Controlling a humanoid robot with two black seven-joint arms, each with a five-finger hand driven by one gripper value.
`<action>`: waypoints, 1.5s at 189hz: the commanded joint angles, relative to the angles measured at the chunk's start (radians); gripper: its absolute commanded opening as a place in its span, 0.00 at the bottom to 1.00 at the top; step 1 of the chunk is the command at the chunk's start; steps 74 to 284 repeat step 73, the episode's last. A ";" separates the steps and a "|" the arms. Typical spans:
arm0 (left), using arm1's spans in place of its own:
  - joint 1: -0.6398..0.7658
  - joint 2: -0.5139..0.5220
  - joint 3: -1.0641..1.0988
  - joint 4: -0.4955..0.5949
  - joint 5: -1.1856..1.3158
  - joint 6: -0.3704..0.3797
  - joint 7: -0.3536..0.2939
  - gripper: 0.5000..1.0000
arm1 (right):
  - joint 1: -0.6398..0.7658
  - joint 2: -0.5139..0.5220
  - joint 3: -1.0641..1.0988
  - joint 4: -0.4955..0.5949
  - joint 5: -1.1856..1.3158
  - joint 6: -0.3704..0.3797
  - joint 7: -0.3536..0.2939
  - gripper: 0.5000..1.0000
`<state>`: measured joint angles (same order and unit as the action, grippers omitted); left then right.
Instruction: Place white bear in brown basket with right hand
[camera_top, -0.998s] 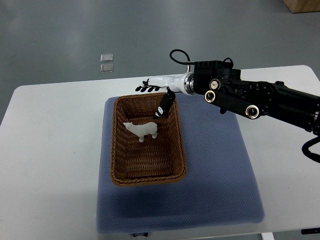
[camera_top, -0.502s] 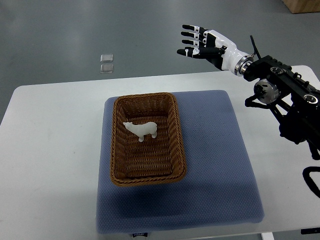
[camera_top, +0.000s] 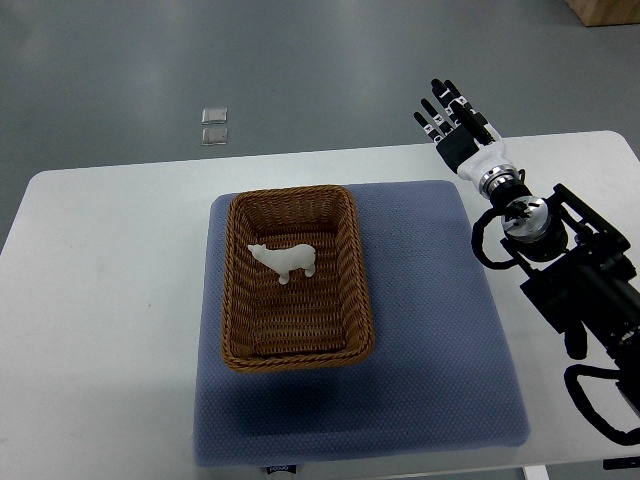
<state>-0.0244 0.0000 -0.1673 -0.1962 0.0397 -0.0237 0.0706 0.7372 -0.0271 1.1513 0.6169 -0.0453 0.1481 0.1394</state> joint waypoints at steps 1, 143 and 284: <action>0.000 0.000 0.000 0.000 0.000 0.001 0.000 1.00 | -0.010 -0.001 0.001 -0.002 0.042 0.013 0.031 0.85; 0.000 0.000 -0.001 0.003 -0.001 0.001 0.000 1.00 | -0.013 -0.002 0.004 0.000 0.044 0.104 0.065 0.85; 0.000 0.000 -0.001 0.003 -0.001 0.001 0.000 1.00 | -0.013 -0.002 0.004 0.000 0.044 0.104 0.065 0.85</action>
